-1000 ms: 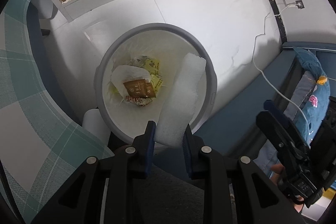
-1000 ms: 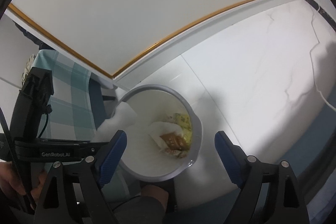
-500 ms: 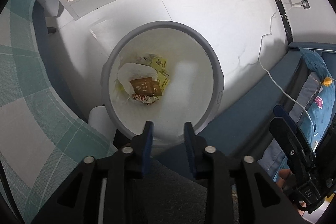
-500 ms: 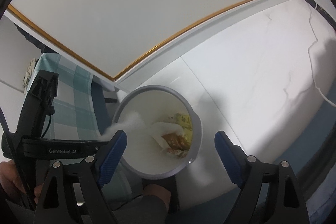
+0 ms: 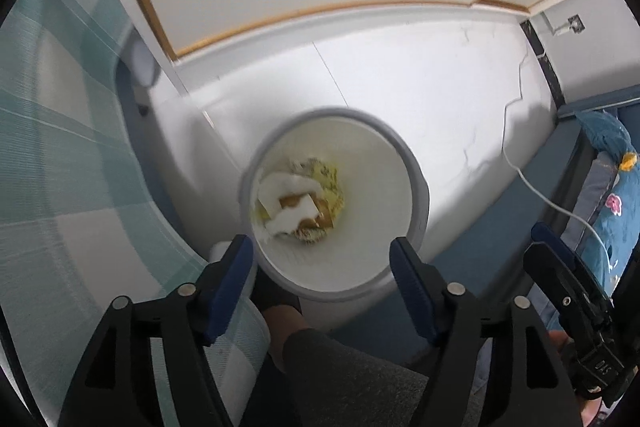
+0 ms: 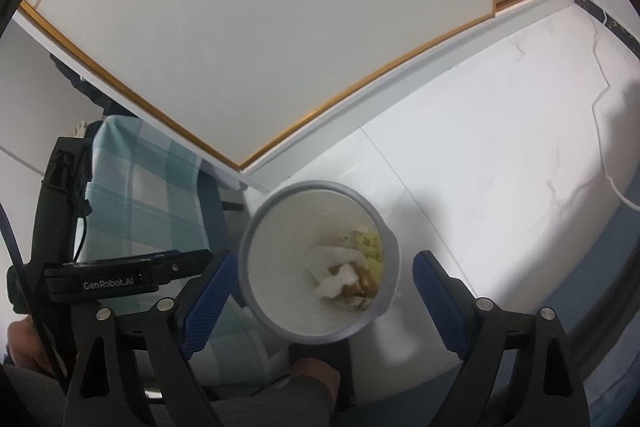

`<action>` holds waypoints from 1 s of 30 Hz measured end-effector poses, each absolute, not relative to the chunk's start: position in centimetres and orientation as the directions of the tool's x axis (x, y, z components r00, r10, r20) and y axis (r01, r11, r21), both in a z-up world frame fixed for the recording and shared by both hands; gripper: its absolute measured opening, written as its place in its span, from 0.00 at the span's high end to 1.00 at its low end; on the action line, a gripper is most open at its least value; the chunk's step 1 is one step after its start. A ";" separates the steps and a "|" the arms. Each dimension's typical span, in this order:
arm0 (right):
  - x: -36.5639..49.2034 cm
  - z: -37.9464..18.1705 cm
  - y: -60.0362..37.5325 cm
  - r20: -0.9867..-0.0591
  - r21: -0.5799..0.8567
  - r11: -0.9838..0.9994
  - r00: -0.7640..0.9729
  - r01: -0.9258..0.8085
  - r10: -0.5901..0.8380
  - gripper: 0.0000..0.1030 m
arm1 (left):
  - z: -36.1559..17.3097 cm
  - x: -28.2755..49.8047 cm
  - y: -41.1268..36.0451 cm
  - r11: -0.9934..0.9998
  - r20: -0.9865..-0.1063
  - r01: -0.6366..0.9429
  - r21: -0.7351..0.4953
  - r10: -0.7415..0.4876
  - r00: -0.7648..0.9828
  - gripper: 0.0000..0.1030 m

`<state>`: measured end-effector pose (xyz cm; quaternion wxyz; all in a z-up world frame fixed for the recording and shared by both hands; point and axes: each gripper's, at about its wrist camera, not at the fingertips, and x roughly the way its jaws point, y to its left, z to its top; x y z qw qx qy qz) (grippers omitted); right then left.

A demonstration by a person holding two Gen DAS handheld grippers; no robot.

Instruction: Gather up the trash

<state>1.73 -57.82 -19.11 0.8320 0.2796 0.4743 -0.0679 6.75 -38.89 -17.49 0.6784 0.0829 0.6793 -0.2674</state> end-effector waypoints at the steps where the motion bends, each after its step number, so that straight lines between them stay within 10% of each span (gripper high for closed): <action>1: 1.7 -18.8 -57.8 -0.823 0.407 0.834 0.546 0.373 0.158 0.13 | -17.0 6.7 -38.8 0.844 -0.967 0.479 -0.242 -0.252 -0.045 0.32; 30: 0.3 -11.7 -56.0 -0.759 0.461 0.832 0.623 0.310 0.188 0.00 | -10.4 5.0 -36.0 0.838 -0.936 0.526 -0.149 -0.290 0.197 0.31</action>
